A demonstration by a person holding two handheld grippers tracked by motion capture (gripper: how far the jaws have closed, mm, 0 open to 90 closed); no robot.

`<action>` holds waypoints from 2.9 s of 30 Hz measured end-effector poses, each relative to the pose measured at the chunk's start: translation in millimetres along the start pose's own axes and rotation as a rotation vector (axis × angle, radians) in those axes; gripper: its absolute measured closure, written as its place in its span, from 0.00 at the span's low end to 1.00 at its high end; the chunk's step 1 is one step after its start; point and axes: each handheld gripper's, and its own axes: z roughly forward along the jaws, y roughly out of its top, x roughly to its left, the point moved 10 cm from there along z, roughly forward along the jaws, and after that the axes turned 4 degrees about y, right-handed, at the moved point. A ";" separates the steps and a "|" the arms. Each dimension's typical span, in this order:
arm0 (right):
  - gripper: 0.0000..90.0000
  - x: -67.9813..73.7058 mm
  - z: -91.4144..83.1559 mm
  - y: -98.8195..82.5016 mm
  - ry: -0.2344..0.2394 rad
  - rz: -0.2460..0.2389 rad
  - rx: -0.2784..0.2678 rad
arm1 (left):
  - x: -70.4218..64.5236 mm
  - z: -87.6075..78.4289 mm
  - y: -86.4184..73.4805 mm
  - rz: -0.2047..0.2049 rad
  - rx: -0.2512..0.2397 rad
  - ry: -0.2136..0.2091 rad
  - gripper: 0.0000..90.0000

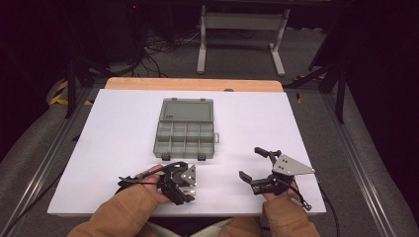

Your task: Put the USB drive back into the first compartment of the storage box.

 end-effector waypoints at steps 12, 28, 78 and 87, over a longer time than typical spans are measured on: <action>0.07 0.6 0.9 -0.9 0.004 -0.001 0.005 | -4.4 3.1 -0.7 0.029 0.007 -0.015 0.79; 0.07 0.8 1.4 -1.1 0.005 -0.003 0.007 | -4.7 2.7 -1.0 0.042 0.010 -0.013 0.87; 0.07 0.4 1.6 -1.8 0.006 0.000 0.007 | 15.4 -69.7 22.2 -0.047 -0.197 0.060 0.87; 0.07 0.3 1.6 -1.7 0.006 0.001 0.007 | 28.7 -80.7 21.5 -0.104 -0.248 0.086 0.88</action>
